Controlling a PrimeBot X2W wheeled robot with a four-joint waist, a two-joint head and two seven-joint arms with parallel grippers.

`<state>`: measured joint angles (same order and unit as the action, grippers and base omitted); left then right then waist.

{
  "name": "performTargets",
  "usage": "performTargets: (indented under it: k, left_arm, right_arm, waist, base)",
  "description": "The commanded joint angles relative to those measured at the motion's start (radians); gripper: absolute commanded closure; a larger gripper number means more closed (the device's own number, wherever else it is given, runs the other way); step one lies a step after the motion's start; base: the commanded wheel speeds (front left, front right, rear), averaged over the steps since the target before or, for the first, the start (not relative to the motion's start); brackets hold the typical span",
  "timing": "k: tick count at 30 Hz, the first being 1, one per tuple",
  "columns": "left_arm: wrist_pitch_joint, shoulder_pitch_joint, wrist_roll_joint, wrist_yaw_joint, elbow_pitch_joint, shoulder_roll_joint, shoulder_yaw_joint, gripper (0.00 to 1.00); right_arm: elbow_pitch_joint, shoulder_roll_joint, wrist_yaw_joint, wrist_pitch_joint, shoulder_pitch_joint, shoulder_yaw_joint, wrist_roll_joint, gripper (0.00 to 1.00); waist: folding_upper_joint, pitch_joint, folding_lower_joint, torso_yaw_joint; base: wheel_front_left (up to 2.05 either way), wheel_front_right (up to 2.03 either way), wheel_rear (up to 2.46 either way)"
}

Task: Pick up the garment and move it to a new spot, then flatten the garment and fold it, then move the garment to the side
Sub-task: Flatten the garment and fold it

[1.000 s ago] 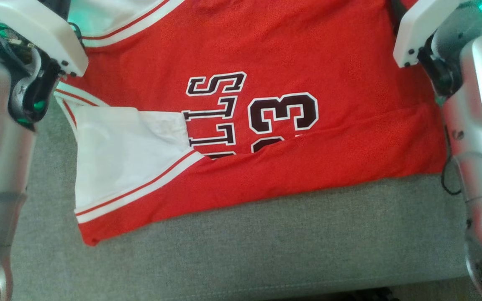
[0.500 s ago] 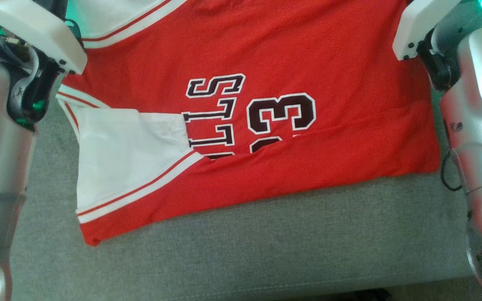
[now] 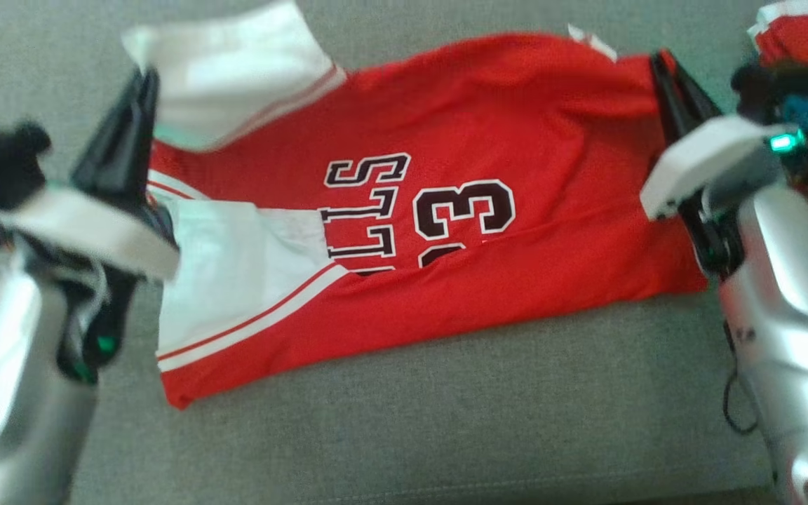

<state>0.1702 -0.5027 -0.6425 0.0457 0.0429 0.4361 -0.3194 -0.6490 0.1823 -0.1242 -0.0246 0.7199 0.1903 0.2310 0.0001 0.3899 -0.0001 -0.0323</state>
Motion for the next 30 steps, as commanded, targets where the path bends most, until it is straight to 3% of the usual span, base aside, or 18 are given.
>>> performTargets:
  k: [1, 10, 20, 21, 22, 23, 24, 26, 30]
  left_arm:
    - [-0.008, -0.008, -0.006, -0.007, -0.040, 0.043, 0.052, 1.00]
    - [-0.095, 0.269, -0.030, -0.071, -0.157, -0.001, 0.054, 1.00]
    - [-0.147, 0.391, -0.033, -0.072, -0.096, -0.054, -0.003, 1.00]
    - [-0.151, 0.396, -0.034, -0.070, -0.083, -0.059, -0.008, 1.00]
    - [-0.157, 0.400, -0.034, -0.070, -0.067, -0.063, -0.011, 1.00]
    - [-0.160, 0.404, -0.032, -0.070, -0.048, -0.067, -0.016, 1.00]
    - [-0.169, 0.406, -0.028, -0.069, -0.033, -0.071, -0.020, 0.64]
    - [-0.193, 0.413, -0.024, -0.071, -0.002, -0.085, -0.024, 0.00]
    - [-0.252, 0.442, -0.033, -0.085, 0.027, -0.119, -0.014, 0.00]
  right_arm:
    - [0.040, 0.005, -0.007, 0.012, 0.001, 0.005, 0.008, 1.00]
    - [0.185, -0.010, -0.007, 0.020, -0.181, -0.093, -0.012, 1.00]
    - [0.296, -0.049, -0.007, -0.001, -0.354, -0.169, -0.037, 1.00]
    - [0.300, -0.052, -0.007, 0.000, -0.366, -0.174, -0.042, 0.93]
    - [0.302, -0.056, -0.007, 0.003, -0.377, -0.180, -0.048, 0.60]
    - [0.303, -0.060, -0.007, 0.005, -0.389, -0.184, -0.054, 0.38]
    - [0.304, -0.064, -0.007, 0.010, -0.400, -0.190, -0.061, 0.00]
    - [0.308, -0.078, -0.007, 0.024, -0.425, -0.211, -0.065, 0.00]
    - [0.330, -0.101, -0.007, 0.059, -0.486, -0.273, -0.071, 0.00]
  waist:
    - [-0.0001, -0.016, 0.0001, 0.008]
    - [-0.0001, -0.062, 0.0001, 0.029]
    - [-0.0001, -0.112, 0.0001, 0.045]
    - [-0.0001, -0.116, 0.0001, 0.045]
    - [-0.0001, -0.122, 0.0001, 0.044]
    - [-0.0001, -0.129, 0.0001, 0.044]
    - [-0.0001, -0.135, 0.0001, 0.045]
    - [-0.0001, -0.149, 0.0001, 0.044]
    - [-0.0001, -0.175, 0.0001, 0.047]
  base:
    - [0.00, 0.00, 0.00]
    - [0.00, 0.00, 0.00]
    - [0.00, 0.00, 0.00]
    - [0.00, 0.00, 0.00]
    - [0.00, 0.00, 0.00]
    - [0.00, 0.00, 0.00]
    - [0.00, 0.00, 0.00]
    - [0.00, 0.00, 0.00]
    - [0.00, 0.00, 0.00]
